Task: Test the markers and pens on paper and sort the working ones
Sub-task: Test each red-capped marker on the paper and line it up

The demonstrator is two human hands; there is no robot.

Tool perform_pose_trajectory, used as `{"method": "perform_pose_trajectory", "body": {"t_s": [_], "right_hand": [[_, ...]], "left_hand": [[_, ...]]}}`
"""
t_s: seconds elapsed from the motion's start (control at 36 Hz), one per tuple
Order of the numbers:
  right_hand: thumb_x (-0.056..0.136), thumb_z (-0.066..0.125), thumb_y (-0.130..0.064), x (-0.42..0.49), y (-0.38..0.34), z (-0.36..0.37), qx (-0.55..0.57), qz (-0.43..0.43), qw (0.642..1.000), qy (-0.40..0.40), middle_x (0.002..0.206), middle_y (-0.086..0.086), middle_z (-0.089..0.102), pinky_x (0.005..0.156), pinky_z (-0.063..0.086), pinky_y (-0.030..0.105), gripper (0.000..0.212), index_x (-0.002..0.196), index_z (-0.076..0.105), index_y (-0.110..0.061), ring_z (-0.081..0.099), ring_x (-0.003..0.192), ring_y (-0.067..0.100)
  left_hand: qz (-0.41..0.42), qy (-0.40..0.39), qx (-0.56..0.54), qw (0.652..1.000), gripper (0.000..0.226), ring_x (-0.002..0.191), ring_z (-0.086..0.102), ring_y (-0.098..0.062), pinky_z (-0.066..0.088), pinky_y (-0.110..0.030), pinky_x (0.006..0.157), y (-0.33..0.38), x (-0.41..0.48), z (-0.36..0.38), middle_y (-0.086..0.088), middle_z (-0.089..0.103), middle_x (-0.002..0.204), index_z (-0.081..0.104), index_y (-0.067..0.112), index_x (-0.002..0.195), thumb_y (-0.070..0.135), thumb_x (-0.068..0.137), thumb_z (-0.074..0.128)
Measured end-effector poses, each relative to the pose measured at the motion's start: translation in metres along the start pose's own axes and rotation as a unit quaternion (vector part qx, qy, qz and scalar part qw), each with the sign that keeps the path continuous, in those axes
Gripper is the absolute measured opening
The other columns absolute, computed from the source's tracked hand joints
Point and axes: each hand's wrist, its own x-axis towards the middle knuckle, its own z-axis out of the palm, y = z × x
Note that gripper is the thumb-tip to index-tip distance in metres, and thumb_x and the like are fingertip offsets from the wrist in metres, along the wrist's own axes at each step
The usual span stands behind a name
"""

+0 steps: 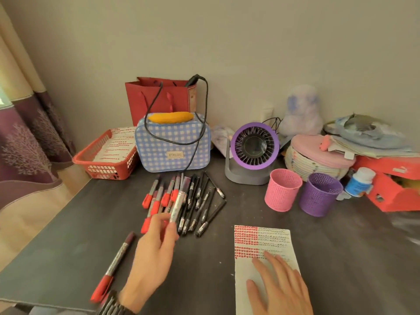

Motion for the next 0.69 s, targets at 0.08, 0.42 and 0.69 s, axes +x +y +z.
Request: {"method": "perform_pose_trajectory", "body": {"t_s": [0.08,0.42,0.69], "right_hand": [[0.097,0.01,-0.067,0.0,-0.001,-0.004,-0.028,0.01,0.999,-0.014,0.117,0.002,0.075,0.093,0.044,0.045,0.08,0.099,0.081,-0.03,0.06,0.115,0.022],[0.088,0.065,-0.059,0.024,-0.005,-0.031,0.473,0.18,0.86,-0.067,0.112,-0.016,0.073,0.084,0.048,0.026,0.023,0.105,0.073,-0.044,0.067,0.106,0.007],[0.09,0.054,-0.021,0.037,-0.045,0.0,0.852,0.363,0.376,0.036,0.066,0.001,0.044,0.071,0.044,0.033,0.021,0.07,0.053,-0.015,0.05,0.06,0.018]], "left_hand": [[0.014,-0.074,-0.061,0.995,0.018,0.077,0.063,-0.013,0.048,-0.019,0.072,0.012,-0.028,0.034,0.01,0.069,0.088,0.052,0.045,0.109,0.029,0.103,0.05],[0.133,-0.195,-0.039,0.971,0.02,0.091,0.061,-0.009,0.049,-0.029,0.077,0.01,-0.052,0.092,0.02,0.062,0.107,0.054,0.046,0.119,0.043,0.101,0.048],[0.101,-0.212,0.032,0.972,0.026,0.09,0.061,0.002,0.05,-0.029,0.076,0.011,-0.057,0.09,0.028,0.064,0.103,0.051,0.044,0.11,0.06,0.097,0.034]]}}
